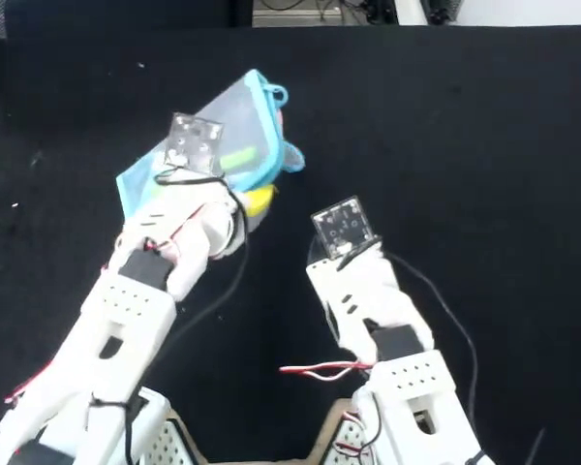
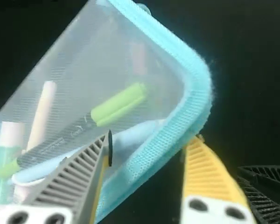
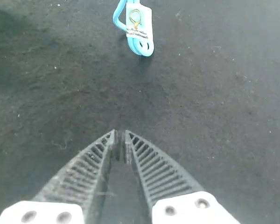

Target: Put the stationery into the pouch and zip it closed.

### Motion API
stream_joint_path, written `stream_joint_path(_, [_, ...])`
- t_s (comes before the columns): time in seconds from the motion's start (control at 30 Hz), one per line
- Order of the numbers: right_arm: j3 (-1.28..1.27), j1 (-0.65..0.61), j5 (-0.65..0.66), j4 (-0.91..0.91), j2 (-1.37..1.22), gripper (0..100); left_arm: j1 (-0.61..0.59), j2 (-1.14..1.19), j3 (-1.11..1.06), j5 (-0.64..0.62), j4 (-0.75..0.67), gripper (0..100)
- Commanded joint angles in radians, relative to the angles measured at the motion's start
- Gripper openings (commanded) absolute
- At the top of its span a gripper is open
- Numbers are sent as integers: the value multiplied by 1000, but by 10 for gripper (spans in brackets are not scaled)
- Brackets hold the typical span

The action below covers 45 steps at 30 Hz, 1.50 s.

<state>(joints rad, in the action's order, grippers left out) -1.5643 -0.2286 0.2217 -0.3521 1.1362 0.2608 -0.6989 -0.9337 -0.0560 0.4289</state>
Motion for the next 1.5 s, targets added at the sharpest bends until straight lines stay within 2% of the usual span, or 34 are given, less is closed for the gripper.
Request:
stream_joint_path(0.0, [4,-9,2,29,10,15,-1,95,116,-9,-21,280])
stream_joint_path(0.27, [4,-9,2,29,10,15,2,198,151,-8,-15,278])
stream_joint_path(0.53, [4,-9,2,29,10,15,33,8,254,-8,219,277])
stream_joint_path(0.73, [4,-9,2,29,10,15,145,-104,266,-2,367,279])
stream_joint_path(0.83, [4,-9,2,29,10,15,165,-141,260,2,397,281])
stream_joint_path(0.9, [2,-9,2,29,10,15,140,-163,257,37,417,280])
stream_joint_path(0.97, [2,-9,2,29,10,15,97,-190,248,123,456,278])
stream_joint_path(1.1, [10,-6,-3,25,10,15,7,-290,194,253,583,277])
stream_joint_path(1.2, [13,-6,-5,29,10,15,-70,-419,117,261,646,212])
stream_joint_path(1.3, [25,-11,-6,25,10,15,-134,-563,-15,261,609,16])
stream_joint_path(1.4, [39,-8,-6,23,12,15,-208,-713,-183,261,562,81])
stream_joint_path(1.47, [48,-5,-6,14,27,15,-254,-824,-280,264,560,55])
